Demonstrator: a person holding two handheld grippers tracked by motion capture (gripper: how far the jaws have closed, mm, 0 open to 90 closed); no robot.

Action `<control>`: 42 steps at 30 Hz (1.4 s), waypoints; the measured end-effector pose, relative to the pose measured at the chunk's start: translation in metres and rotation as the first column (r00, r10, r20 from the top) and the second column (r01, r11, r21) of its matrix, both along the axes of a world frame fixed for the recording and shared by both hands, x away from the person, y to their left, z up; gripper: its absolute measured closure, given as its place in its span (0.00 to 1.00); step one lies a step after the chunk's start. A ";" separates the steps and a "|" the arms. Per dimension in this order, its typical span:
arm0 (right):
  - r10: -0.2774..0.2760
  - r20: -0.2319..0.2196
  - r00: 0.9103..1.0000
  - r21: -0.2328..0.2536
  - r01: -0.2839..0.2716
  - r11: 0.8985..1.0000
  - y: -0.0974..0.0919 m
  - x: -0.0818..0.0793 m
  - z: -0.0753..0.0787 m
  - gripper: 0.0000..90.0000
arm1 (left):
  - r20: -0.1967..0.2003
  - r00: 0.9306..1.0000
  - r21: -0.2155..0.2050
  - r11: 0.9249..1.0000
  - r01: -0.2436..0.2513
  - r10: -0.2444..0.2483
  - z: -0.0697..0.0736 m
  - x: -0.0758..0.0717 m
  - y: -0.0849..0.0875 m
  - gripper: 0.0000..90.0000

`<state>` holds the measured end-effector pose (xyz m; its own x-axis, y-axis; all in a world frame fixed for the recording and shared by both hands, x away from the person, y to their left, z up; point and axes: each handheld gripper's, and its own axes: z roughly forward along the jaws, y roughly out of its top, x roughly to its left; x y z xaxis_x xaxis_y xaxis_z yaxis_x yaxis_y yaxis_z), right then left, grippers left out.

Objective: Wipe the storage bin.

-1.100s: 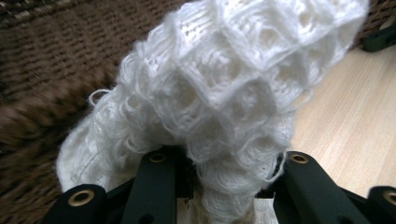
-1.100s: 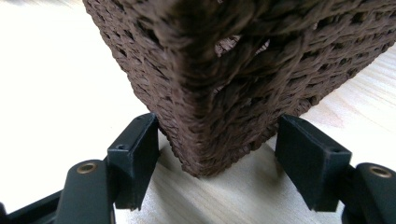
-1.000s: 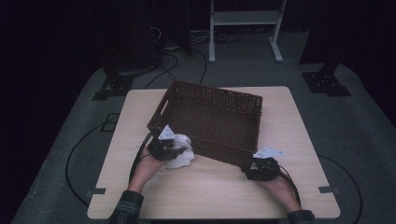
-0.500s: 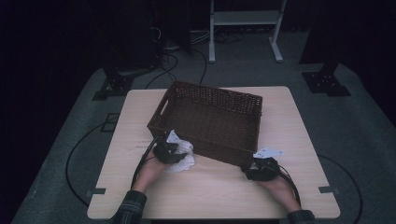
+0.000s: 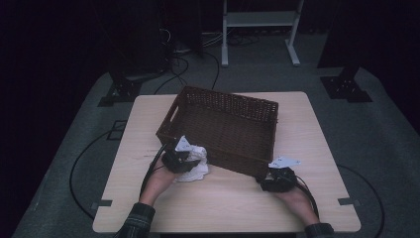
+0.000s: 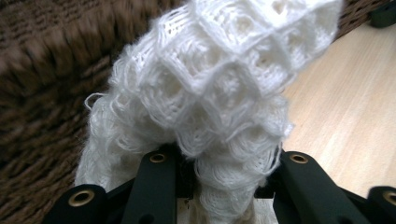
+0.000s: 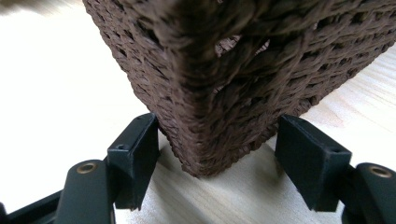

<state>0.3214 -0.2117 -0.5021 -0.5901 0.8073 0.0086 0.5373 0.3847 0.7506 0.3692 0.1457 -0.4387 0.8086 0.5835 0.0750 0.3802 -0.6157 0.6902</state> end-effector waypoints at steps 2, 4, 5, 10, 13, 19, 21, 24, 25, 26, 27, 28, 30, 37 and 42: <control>0.000 0.000 1.000 0.000 0.000 1.000 0.000 0.000 0.000 0.33 | 0.005 1.000 -0.010 1.000 0.005 -0.005 0.003 -0.002 0.000 0.76; -0.001 0.000 1.000 0.001 0.001 1.000 0.000 0.000 0.000 0.33 | 0.009 1.000 -0.026 1.000 0.009 -0.009 0.008 -0.003 0.001 0.76; -0.001 0.000 1.000 0.001 0.001 1.000 0.000 0.000 0.000 0.33 | 0.014 1.000 -0.031 0.999 0.010 -0.010 0.010 -0.003 0.001 0.76; 0.000 0.000 1.000 0.001 0.000 1.000 0.000 0.000 0.000 0.33 | 0.042 0.999 -0.056 0.998 0.024 -0.021 0.021 -0.008 0.000 0.76; 0.001 0.000 1.000 -0.001 -0.001 1.000 0.000 0.000 0.000 0.33 | 0.055 0.998 -0.079 0.996 0.035 -0.031 0.028 -0.011 -0.001 0.76; 0.001 0.000 1.000 -0.002 -0.001 1.000 0.000 0.000 0.000 0.33 | 0.079 0.996 -0.121 0.991 0.051 -0.042 0.038 -0.016 -0.002 0.76; 0.001 0.001 1.000 -0.002 -0.001 1.000 0.000 0.000 0.000 0.33 | 0.080 0.996 -0.120 0.991 0.057 -0.047 0.040 -0.016 -0.004 0.76; 0.001 0.001 1.000 -0.002 -0.001 1.000 0.000 0.000 0.000 0.33 | 0.078 0.996 -0.117 0.991 0.059 -0.050 0.038 -0.016 -0.006 0.76; 0.001 0.001 1.000 -0.002 -0.001 1.000 0.000 0.000 0.000 0.33 | 0.077 0.995 -0.111 0.992 0.064 -0.056 0.038 -0.016 -0.006 0.76; 0.001 0.000 1.000 -0.002 -0.001 1.000 0.000 0.000 0.000 0.33 | 0.076 0.996 -0.112 0.992 0.063 -0.054 0.037 -0.016 -0.007 0.76; 0.001 0.001 1.000 -0.002 -0.001 1.000 0.000 0.000 0.000 0.33 | 0.072 0.996 -0.111 0.992 0.061 -0.054 0.036 -0.016 -0.007 0.76; 0.001 0.001 1.000 -0.002 -0.001 1.000 0.000 0.000 0.000 0.33 | 0.071 0.996 -0.108 0.992 0.064 -0.057 0.036 -0.015 -0.008 0.76; 0.001 0.000 1.000 -0.001 -0.001 1.000 0.000 0.000 0.000 0.33 | 0.066 0.996 -0.108 0.992 0.061 -0.054 0.034 -0.015 -0.009 0.76; 0.001 0.000 1.000 -0.001 -0.001 1.000 0.000 0.000 0.000 0.33 | 0.049 0.997 -0.095 0.994 0.062 -0.058 0.027 -0.011 -0.012 0.76; 0.001 0.000 1.000 -0.001 -0.001 1.000 0.000 0.000 0.000 0.33 | 0.027 0.997 -0.080 0.995 0.068 -0.066 0.021 -0.008 -0.016 0.76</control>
